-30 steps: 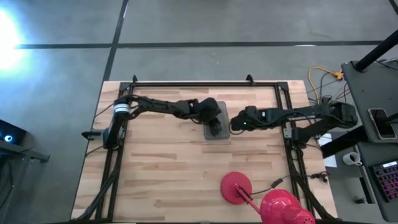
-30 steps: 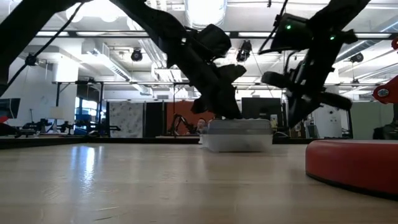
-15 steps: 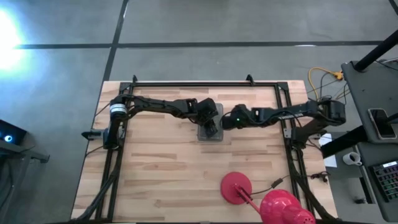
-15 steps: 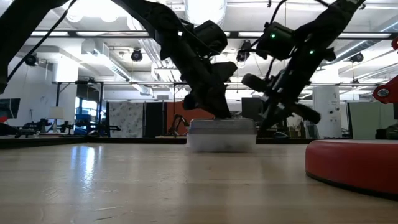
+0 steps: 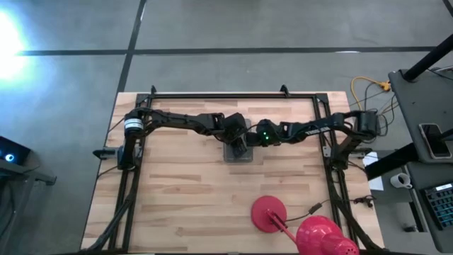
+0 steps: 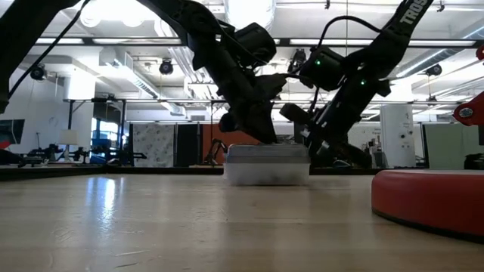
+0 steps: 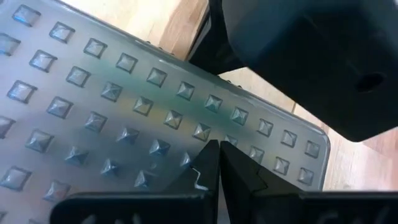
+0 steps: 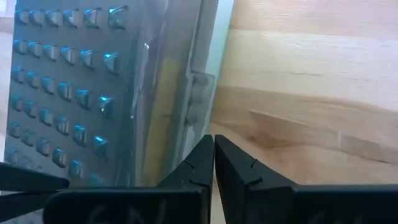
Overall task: Pick & place school supplies into a supply box
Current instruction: Close the black supply box
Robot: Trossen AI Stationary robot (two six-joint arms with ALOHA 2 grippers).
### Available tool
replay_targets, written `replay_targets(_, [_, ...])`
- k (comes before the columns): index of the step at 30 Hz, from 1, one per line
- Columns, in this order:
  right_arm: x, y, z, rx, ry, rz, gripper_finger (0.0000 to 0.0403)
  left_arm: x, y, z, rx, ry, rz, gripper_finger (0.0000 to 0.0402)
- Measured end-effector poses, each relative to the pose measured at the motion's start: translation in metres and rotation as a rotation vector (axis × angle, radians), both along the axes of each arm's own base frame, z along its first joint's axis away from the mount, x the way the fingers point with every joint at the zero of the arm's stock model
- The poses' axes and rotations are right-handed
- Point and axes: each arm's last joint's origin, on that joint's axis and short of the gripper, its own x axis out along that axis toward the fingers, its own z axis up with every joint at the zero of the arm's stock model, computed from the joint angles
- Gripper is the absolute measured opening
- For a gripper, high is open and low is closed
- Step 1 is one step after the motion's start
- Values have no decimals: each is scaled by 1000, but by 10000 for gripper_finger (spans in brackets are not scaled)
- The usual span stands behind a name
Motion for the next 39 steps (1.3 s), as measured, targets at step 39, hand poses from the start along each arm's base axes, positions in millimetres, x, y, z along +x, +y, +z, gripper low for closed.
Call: replay_targets(39, [13, -5, 18, -34, 42, 34, 8, -2, 0, -2, -7, 22, -3, 1])
